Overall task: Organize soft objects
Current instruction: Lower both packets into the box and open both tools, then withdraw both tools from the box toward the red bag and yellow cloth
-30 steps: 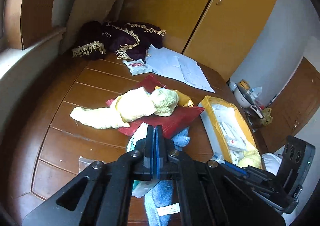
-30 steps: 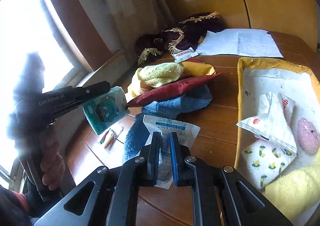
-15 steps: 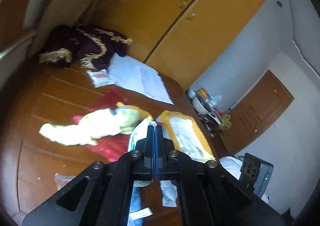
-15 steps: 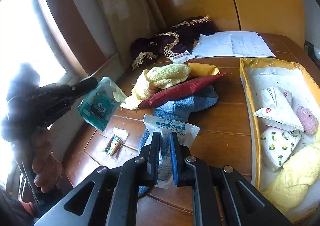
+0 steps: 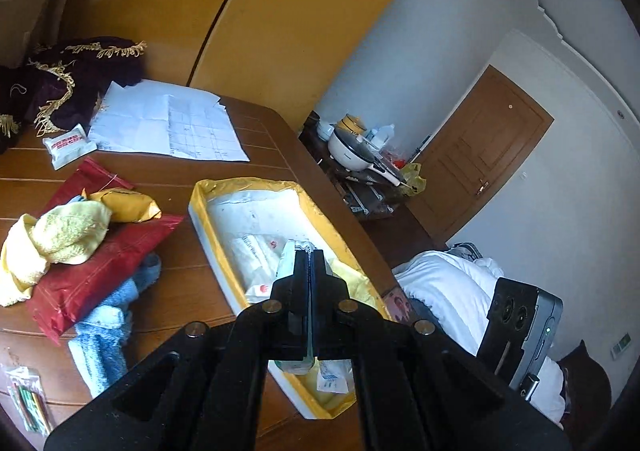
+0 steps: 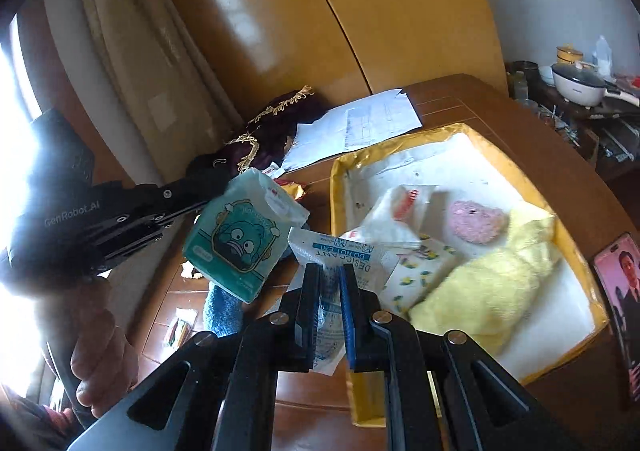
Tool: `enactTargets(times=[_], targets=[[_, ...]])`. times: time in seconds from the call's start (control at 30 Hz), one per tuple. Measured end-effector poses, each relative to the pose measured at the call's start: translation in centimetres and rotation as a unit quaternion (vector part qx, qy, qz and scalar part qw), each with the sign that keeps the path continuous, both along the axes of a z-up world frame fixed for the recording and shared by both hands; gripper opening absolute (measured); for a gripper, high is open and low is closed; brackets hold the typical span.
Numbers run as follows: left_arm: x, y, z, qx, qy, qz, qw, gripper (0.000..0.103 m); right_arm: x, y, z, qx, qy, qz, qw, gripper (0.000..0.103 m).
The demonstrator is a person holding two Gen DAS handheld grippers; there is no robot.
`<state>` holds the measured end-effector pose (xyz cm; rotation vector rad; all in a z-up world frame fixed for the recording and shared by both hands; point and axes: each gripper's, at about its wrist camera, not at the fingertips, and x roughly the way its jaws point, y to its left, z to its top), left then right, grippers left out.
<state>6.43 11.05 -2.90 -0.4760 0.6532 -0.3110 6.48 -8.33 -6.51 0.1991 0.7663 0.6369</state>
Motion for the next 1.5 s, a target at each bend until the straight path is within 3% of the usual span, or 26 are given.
enactTargets(times=[0.13, 0.23, 0.37, 0.6, 0.73, 0.97, 1.03, 1.07, 1.1, 1.13, 1.2, 1.3, 1.5], targets=[[1.6, -2.1, 0.7, -0.001, 0.005, 0.012, 0.9999, 0.000, 1.8, -2.0, 1.3, 0.012, -0.013, 0.018, 1.000, 0.011], [4.0, -3.1, -0.5, -0.002, 0.024, 0.029, 0.9993, 0.000, 3.7, -3.1, 1.5, 0.009, -0.021, 0.020, 1.000, 0.011], [7.0, -4.2, -3.5, -0.026, 0.072, 0.028, 0.9967, 0.000, 7.8, -4.3, 0.0, -0.010, -0.012, 0.004, 1.000, 0.011], [8.3, -4.7, -7.6, -0.005, 0.126, 0.063, 0.9900, 0.000, 11.0, -3.8, -3.4, -0.020, 0.032, 0.012, 0.999, 0.011], [7.4, -4.2, -8.2, -0.016, 0.124, 0.073, 0.9895, 0.000, 10.6, -3.5, -3.5, -0.026, 0.026, 0.019, 0.999, 0.011], [6.3, -5.2, -7.8, 0.033, 0.108, 0.066, 0.9914, 0.000, 9.2, -3.7, -3.5, -0.012, 0.023, 0.008, 1.000, 0.020], [5.6, -4.9, -7.6, 0.037, 0.105, 0.054, 0.9924, 0.005, 8.5, -3.5, -3.4, -0.008, 0.015, 0.005, 1.000, 0.030], [4.9, -4.5, -7.2, 0.040, 0.097, 0.057, 0.9928, 0.010, 8.1, -3.3, -3.2, -0.007, 0.010, 0.004, 1.000, 0.040], [4.1, -4.1, -6.7, 0.046, 0.087, 0.065, 0.9930, 0.020, 7.6, -3.2, -2.9, -0.005, 0.003, 0.003, 1.000, 0.050], [3.2, -3.4, -6.2, 0.050, 0.076, 0.075, 0.9931, 0.026, 7.0, -3.0, -2.6, -0.004, -0.004, -0.001, 1.000, 0.050], [1.3, -1.8, -5.4, 0.050, 0.054, 0.094, 0.9928, 0.057, 6.1, -2.7, -2.1, 0.007, -0.010, 0.000, 1.000, 0.060], [-2.0, 0.7, -4.7, 0.052, 0.026, 0.123, 0.9907, 0.059, 4.8, -2.1, -1.6, 0.028, -0.012, 0.017, 0.999, 0.069], [-6.3, 3.4, -5.2, 0.060, 0.008, 0.165, 0.9844, 0.060, 2.2, -0.3, -2.6, 0.022, -0.007, 0.044, 0.999, 0.069]])
